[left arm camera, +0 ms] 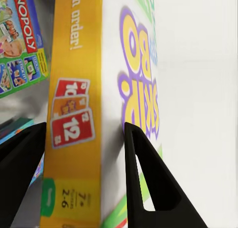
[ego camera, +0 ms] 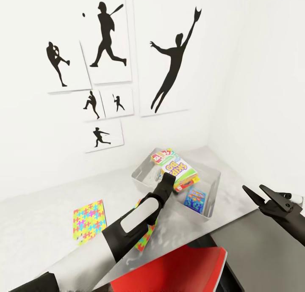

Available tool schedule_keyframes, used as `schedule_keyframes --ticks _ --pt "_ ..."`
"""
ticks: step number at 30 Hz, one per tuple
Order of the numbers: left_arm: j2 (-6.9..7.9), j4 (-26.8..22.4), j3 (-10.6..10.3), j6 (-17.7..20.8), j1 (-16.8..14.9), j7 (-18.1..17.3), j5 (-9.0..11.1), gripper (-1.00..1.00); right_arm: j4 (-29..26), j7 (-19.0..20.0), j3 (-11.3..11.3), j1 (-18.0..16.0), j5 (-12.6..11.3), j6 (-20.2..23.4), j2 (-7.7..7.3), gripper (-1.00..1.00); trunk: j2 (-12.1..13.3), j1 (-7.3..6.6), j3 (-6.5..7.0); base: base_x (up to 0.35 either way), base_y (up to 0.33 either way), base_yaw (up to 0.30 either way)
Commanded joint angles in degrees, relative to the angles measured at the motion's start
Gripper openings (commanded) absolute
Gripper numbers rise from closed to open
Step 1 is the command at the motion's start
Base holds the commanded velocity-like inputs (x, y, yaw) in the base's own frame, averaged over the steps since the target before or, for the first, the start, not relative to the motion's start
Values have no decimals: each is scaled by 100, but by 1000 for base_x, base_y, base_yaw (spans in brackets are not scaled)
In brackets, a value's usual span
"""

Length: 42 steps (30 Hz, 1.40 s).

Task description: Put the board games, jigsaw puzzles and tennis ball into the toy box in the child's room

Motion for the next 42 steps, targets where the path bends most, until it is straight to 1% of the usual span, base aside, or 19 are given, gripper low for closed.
schedule_keyframes --ticks 1,4,10,15,42 --pt "0 -18 -16 -39 -74 21 36 -100 0 17 -4 -5 4 25 -1 100 -12 3 -21 0 0 0" --pt "0 -30 -15 -23 -162 21 26 -100 0 17 -4 -5 4 25 -1 100 -12 3 -49 0 0 0" --pt "0 -42 -19 22 -219 21 2 -100 0 17 -4 -5 4 25 -1 100 -12 3 -104 0 0 0" --pt "0 -36 -13 44 -310 21 19 -100 0 17 -4 -5 4 25 -1 100 -12 3 -150 0 0 0" --pt "0 8 -21 43 -326 21 50 -100 0 21 -23 -5 4 25 -1 100 -12 3 -398 0 0 0"
